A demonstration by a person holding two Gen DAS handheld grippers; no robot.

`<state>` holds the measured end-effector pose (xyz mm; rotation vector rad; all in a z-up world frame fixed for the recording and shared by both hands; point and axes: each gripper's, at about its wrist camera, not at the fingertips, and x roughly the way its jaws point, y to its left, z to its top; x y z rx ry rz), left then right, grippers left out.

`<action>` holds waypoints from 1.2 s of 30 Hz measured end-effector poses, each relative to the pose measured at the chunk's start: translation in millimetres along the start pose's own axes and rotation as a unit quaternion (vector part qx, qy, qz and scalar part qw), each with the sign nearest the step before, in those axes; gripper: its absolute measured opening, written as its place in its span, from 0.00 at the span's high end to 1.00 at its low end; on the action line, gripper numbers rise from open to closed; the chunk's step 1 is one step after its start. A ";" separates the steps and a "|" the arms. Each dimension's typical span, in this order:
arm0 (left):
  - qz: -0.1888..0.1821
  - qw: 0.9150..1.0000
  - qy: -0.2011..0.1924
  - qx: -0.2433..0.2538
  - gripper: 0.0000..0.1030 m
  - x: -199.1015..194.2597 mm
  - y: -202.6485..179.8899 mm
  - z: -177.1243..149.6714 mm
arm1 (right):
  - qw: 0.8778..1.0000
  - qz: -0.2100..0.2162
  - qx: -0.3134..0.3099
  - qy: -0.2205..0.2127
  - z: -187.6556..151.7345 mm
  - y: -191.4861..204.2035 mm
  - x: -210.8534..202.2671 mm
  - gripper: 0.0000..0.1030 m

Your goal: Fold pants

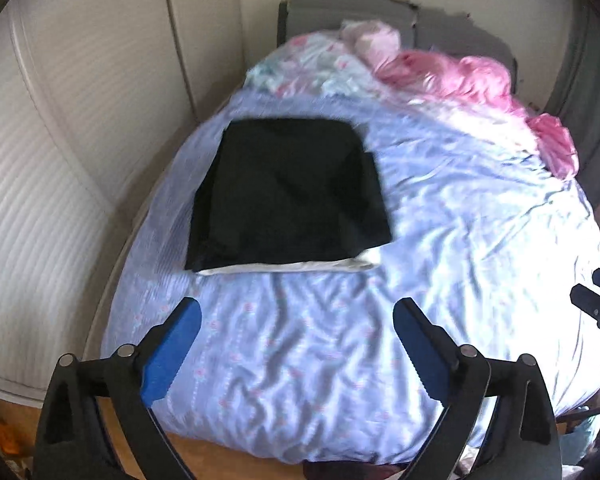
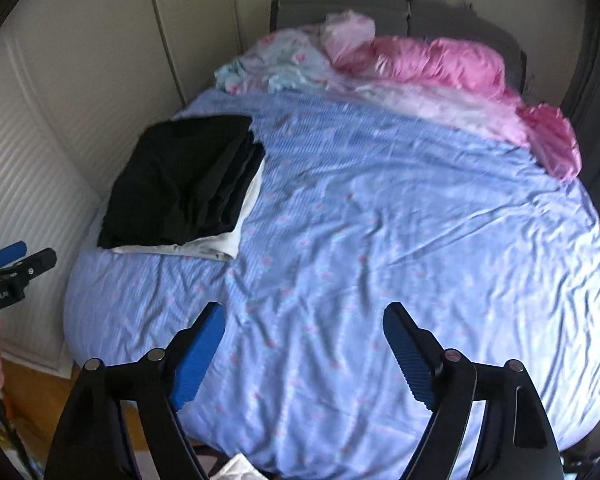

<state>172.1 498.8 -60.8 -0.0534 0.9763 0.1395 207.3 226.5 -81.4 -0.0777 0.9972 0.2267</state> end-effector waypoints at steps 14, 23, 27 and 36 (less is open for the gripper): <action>-0.054 0.997 -0.061 0.010 0.00 -106.5 -146.0 -29.8 | 0.998 0.008 0.026 -0.050 -46.2 -100.0 -117.5 0.17; -0.058 0.995 -0.075 0.021 0.00 -135.8 -210.8 -52.6 | 0.998 0.005 0.029 -0.064 -76.8 -155.7 -150.1 0.17; -0.059 0.994 -0.077 0.040 0.00 -143.8 -231.4 -55.0 | 0.997 0.004 0.042 -0.068 -88.3 -173.9 -160.8 0.17; -0.062 0.993 -0.078 0.063 0.00 -150.5 -248.4 -59.3 | 0.995 0.006 0.061 -0.076 -99.6 -190.1 -172.0 0.17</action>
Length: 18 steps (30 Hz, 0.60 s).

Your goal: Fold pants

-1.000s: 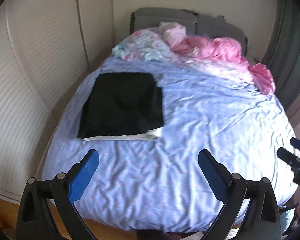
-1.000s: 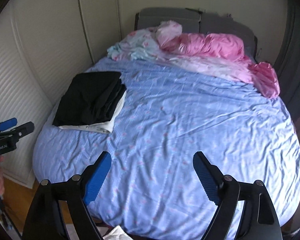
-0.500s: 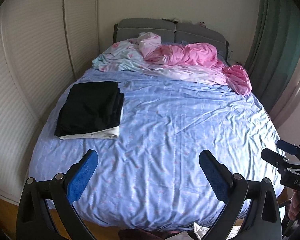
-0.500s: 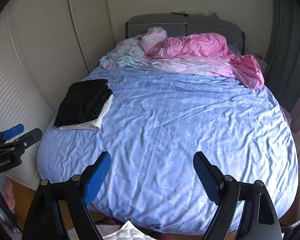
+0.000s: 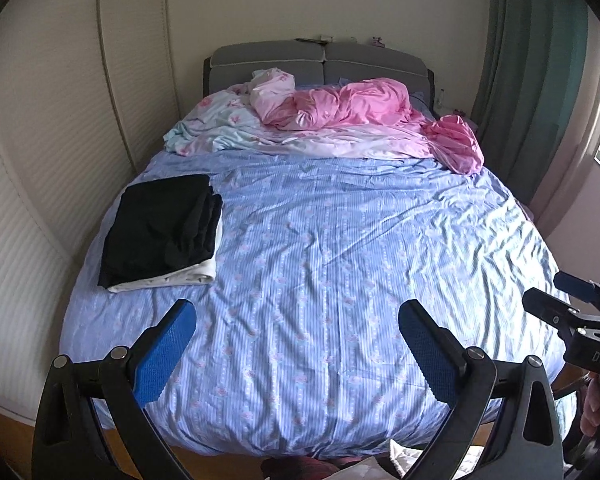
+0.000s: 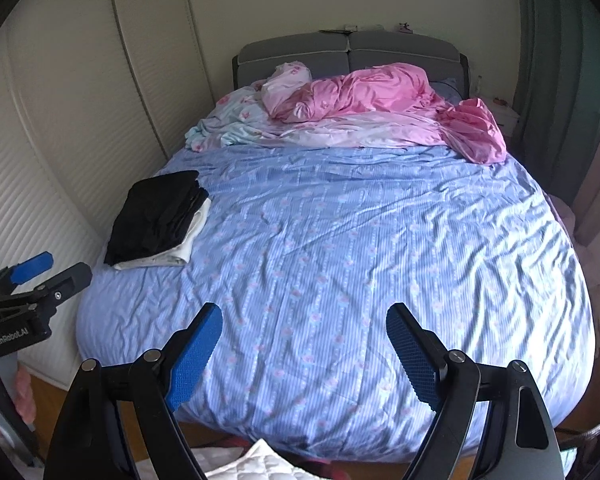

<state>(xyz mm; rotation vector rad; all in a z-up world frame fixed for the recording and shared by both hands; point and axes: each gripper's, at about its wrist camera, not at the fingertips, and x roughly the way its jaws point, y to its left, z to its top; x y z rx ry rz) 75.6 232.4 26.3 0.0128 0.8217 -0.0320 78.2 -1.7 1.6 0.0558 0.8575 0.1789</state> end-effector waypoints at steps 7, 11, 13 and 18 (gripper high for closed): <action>-0.007 1.000 0.006 0.013 0.00 4.5 -6.0 1.4 | 1.000 -0.010 0.003 -0.004 -0.3 -1.0 -3.2 0.17; -0.004 1.000 -0.001 0.014 0.00 3.5 -6.8 4.2 | 1.000 -0.014 0.004 -0.008 0.0 -1.4 -5.0 0.17; 0.000 1.000 -0.003 0.015 0.00 3.4 -7.7 6.1 | 1.000 -0.016 0.005 -0.010 -0.2 -2.5 -6.0 0.17; 0.002 1.000 -0.013 0.017 0.00 -0.8 -12.5 11.1 | 1.000 -0.019 0.008 -0.017 1.5 -5.6 -11.0 0.17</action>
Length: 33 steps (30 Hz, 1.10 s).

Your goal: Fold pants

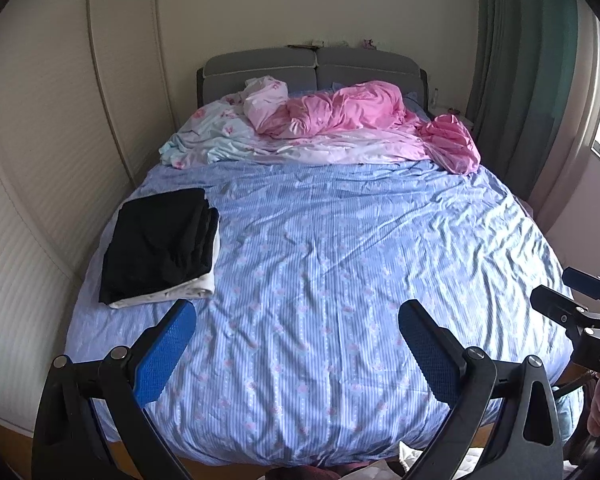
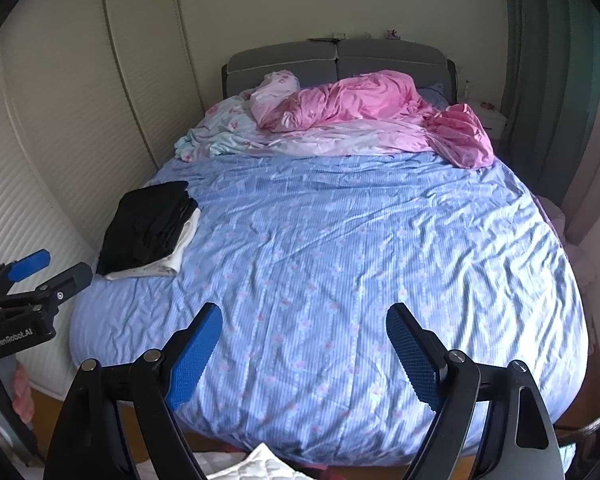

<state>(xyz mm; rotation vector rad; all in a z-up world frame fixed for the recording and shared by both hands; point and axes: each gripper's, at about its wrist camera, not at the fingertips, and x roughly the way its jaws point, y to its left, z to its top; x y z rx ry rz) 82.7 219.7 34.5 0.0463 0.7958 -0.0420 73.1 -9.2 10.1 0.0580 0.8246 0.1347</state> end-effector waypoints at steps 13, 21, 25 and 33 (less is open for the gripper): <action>0.007 1.000 -0.021 0.005 0.00 -13.4 -17.5 4.6 | 0.999 0.001 -0.006 -0.034 5.6 -5.7 -17.2 0.17; 0.002 1.000 -0.029 0.008 0.00 -20.4 -27.7 4.4 | 0.999 0.003 -0.022 -0.043 5.3 -7.1 -19.7 0.17; 0.001 0.999 -0.032 0.011 0.00 -21.9 -32.7 4.7 | 0.999 0.004 -0.023 -0.043 5.7 -9.2 -19.6 0.17; 0.001 0.999 -0.034 0.014 0.00 -23.2 -38.0 6.2 | 0.999 -0.001 -0.023 -0.046 5.6 -11.6 -20.4 0.17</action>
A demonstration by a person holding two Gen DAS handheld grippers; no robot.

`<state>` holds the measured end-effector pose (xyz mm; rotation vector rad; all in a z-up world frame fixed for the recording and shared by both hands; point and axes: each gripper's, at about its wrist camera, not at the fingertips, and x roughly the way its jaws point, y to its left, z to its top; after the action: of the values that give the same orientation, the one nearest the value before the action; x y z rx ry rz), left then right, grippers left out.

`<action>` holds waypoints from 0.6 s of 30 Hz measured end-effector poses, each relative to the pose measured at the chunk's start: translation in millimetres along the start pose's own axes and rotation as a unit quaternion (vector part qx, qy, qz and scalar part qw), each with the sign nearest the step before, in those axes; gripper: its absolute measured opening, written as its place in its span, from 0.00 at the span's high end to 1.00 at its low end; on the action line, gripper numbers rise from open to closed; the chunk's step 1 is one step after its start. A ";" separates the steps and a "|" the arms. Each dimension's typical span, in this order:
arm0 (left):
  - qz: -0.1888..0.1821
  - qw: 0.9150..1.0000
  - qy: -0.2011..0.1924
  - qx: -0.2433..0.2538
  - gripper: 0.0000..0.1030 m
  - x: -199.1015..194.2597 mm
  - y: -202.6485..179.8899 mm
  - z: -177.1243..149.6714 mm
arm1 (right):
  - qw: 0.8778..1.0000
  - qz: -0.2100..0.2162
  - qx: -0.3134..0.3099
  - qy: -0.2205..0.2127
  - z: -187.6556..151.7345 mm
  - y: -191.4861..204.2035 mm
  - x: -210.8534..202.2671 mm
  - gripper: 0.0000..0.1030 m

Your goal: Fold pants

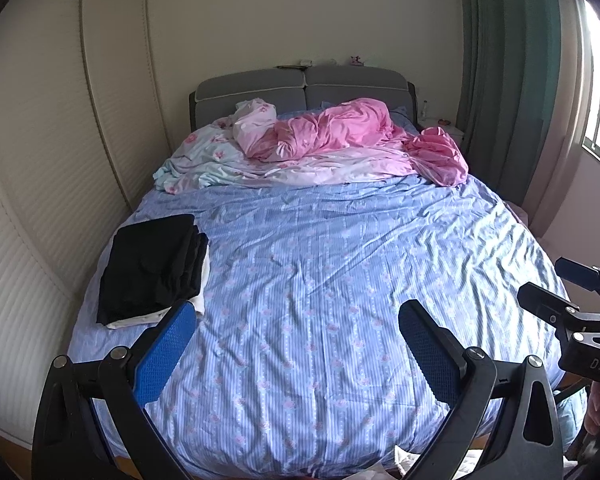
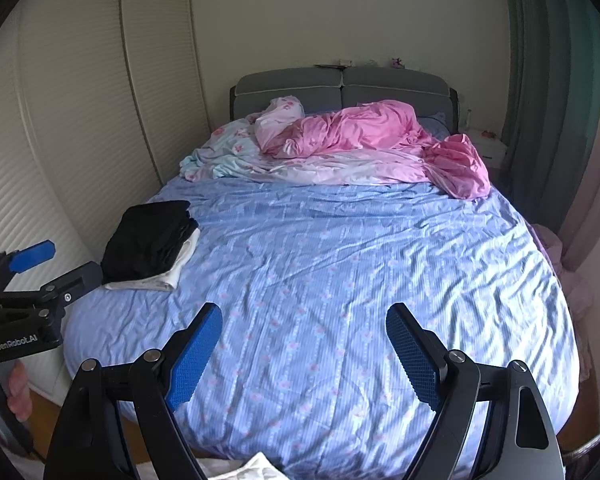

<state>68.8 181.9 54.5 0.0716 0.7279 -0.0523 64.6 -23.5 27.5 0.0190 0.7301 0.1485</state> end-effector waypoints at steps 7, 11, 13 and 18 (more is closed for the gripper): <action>0.001 1.000 0.001 0.003 0.00 0.4 -1.8 2.3 | 1.000 -0.002 0.001 0.003 1.0 -4.1 0.8 0.17; 0.000 1.000 0.001 0.003 0.00 0.7 -3.7 3.1 | 1.000 -0.003 0.001 0.005 1.9 -4.1 2.2 0.17; -0.001 1.000 0.002 0.004 0.00 1.4 -4.5 5.4 | 1.000 -0.003 0.001 0.005 2.2 -3.8 2.9 0.17; -0.004 1.000 0.000 0.005 0.00 3.9 -3.4 8.5 | 1.000 -0.004 0.001 0.005 1.9 -3.6 3.1 0.17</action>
<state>77.1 177.6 58.0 0.0776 0.7287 -0.0638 68.7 -26.6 26.6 0.0177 0.7413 0.1402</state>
